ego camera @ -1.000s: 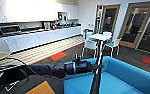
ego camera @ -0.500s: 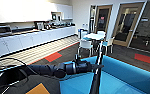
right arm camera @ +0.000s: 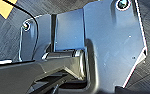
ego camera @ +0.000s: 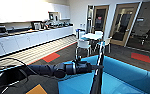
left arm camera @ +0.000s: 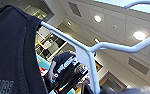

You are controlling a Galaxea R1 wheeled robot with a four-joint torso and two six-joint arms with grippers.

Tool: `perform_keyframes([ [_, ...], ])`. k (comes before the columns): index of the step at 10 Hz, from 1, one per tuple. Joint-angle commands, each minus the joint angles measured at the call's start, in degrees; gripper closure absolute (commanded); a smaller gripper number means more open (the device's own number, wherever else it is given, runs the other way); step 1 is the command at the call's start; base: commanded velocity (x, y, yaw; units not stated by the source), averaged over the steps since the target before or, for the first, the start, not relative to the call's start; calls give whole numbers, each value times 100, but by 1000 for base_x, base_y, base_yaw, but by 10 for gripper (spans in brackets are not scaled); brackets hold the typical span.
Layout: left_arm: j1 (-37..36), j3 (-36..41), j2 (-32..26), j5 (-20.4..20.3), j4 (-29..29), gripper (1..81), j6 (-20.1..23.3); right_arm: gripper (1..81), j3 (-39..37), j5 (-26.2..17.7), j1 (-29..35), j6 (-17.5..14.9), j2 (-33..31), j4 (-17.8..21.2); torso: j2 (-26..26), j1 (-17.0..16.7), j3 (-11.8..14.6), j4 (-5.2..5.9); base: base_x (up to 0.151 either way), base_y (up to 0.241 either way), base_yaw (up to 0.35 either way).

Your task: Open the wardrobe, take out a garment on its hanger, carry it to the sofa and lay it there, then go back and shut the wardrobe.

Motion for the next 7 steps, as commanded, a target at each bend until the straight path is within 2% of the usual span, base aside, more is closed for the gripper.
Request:
perform_keyframes([
  [1, -854, 164, 24, -268, 379, 811, 74, 10, 47, -348, 201, -35, 79, 9, 0, 0, 0, 0, 0, 0, 0],
  [7, -854, 146, 76, -233, 397, 811, 66, 10, 47, -348, 210, -35, 79, 9, 0, 0, 0, 0, 0, 0, 0],
])
